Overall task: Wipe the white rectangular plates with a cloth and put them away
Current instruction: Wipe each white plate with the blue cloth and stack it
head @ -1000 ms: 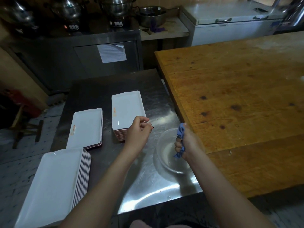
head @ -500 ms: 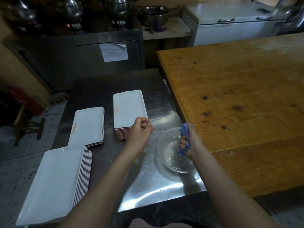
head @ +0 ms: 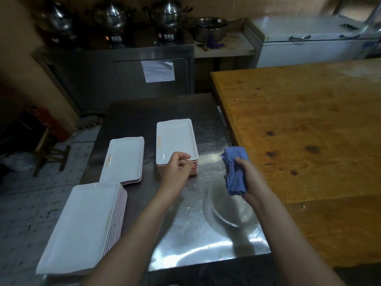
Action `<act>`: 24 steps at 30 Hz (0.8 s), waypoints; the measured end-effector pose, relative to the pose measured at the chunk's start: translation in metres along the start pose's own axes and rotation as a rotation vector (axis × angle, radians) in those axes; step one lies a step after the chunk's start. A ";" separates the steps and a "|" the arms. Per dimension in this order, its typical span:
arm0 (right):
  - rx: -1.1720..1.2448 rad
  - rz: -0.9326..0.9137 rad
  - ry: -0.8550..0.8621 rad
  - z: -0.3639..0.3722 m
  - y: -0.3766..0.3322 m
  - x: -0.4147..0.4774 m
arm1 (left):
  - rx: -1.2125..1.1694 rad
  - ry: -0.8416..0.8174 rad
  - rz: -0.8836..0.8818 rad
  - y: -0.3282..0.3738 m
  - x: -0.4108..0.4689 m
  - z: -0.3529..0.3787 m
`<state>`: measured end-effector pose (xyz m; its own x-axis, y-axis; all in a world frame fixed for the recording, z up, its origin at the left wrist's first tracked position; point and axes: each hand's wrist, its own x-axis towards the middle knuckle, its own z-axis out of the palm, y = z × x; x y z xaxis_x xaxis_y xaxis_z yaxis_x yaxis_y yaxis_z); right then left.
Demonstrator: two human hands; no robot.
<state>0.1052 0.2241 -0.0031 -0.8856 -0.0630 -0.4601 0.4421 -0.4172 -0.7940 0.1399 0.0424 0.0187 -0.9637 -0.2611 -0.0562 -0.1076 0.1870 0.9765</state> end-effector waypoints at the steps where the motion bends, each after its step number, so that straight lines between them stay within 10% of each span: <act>1: -0.032 -0.008 -0.027 0.009 -0.003 -0.002 | 0.008 0.022 -0.007 0.000 0.000 -0.006; 11: -0.242 -0.071 -0.252 0.132 0.028 0.009 | 0.058 0.269 -0.095 -0.027 0.035 -0.129; 24: -0.258 0.161 -0.133 0.273 0.094 0.062 | 0.337 0.242 -0.321 -0.110 0.135 -0.259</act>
<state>0.0534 -0.0668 0.0025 -0.8049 -0.2340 -0.5452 0.5840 -0.1500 -0.7978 0.0853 -0.2583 -0.0425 -0.7897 -0.5590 -0.2528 -0.4991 0.3456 0.7946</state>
